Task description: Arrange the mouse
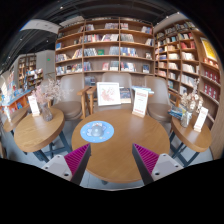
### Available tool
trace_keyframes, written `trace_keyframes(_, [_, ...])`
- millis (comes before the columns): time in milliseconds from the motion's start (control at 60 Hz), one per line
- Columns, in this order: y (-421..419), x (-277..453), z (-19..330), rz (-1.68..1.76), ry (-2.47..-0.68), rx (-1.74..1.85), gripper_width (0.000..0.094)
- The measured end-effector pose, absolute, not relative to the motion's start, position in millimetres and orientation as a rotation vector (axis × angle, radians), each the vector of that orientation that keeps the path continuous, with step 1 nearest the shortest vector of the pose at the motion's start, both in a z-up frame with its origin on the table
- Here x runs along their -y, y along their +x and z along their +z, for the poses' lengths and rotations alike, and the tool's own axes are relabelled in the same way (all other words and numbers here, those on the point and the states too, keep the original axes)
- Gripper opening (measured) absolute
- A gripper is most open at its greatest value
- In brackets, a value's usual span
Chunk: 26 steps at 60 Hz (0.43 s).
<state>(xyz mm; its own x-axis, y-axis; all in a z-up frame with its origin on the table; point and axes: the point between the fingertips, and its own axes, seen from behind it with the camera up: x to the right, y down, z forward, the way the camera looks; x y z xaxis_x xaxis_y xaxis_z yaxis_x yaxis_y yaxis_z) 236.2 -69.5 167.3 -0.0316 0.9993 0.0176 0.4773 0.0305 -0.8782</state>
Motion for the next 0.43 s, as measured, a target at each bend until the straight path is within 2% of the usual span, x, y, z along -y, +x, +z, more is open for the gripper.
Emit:
trace_keyframes(250, [294.6,55.0,166.2,0.937,-1.530,1.592,0.0857])
trace_keyframes(433, [304.6,58.1,175.9,0.968,-1.502,1.584,0.0854])
